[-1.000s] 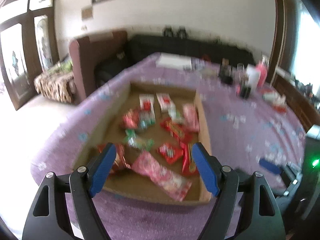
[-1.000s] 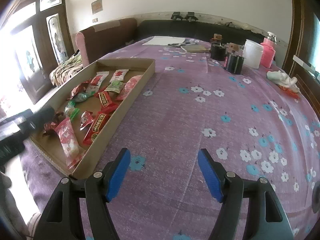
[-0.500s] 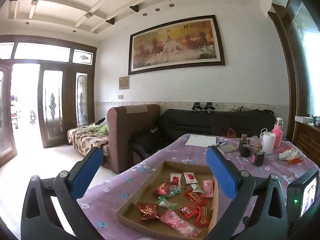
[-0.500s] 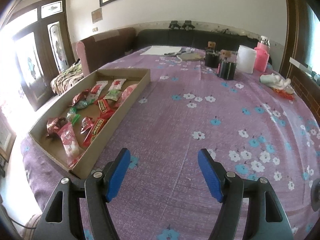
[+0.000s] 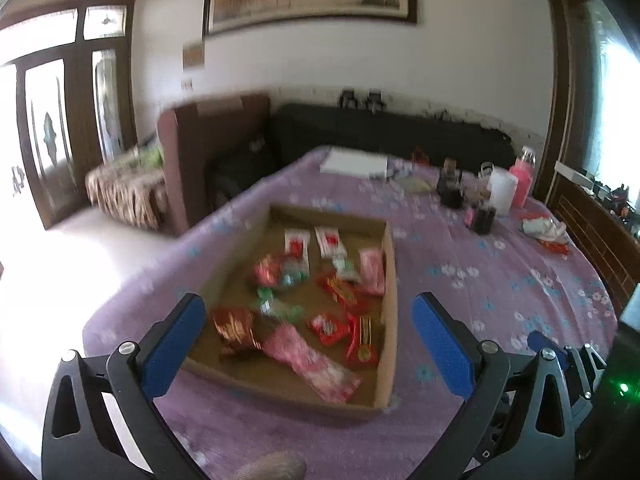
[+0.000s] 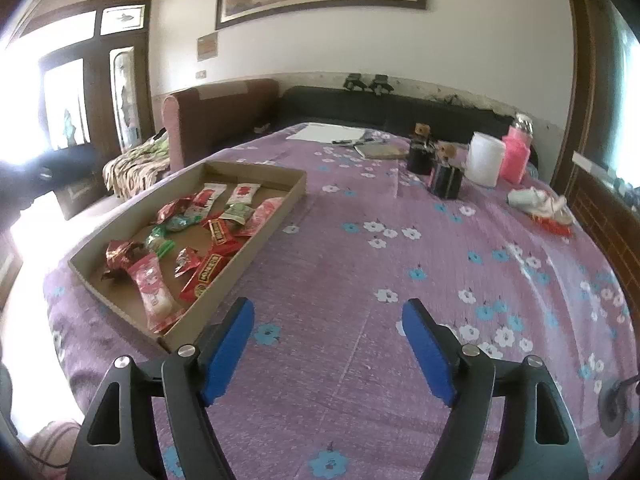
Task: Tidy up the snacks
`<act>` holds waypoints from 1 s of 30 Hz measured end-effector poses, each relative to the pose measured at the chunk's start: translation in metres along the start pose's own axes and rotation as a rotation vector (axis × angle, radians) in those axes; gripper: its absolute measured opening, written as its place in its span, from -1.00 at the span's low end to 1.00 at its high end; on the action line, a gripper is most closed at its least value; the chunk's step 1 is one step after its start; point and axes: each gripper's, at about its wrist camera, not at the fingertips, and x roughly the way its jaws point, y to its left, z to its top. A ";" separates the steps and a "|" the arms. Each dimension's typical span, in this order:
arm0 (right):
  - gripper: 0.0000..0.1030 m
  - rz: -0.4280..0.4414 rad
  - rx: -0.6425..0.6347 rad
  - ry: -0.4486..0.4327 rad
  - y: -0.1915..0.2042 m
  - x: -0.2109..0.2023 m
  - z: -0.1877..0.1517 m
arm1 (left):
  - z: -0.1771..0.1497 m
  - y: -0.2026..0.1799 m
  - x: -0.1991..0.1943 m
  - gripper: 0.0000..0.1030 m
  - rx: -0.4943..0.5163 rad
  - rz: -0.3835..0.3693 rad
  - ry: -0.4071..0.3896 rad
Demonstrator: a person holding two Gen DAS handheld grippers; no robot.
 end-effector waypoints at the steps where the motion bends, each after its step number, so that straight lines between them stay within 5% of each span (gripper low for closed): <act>1: 0.55 -0.001 -0.007 -0.001 0.002 0.000 0.000 | -0.001 0.003 0.006 1.00 -0.011 -0.013 0.037; 13: 0.55 0.018 -0.078 0.013 0.030 0.004 0.005 | -0.023 0.017 0.041 1.00 -0.077 0.007 0.194; 30: 0.56 0.029 -0.171 0.031 0.063 0.012 0.009 | -0.026 0.039 0.055 1.00 -0.114 0.009 0.237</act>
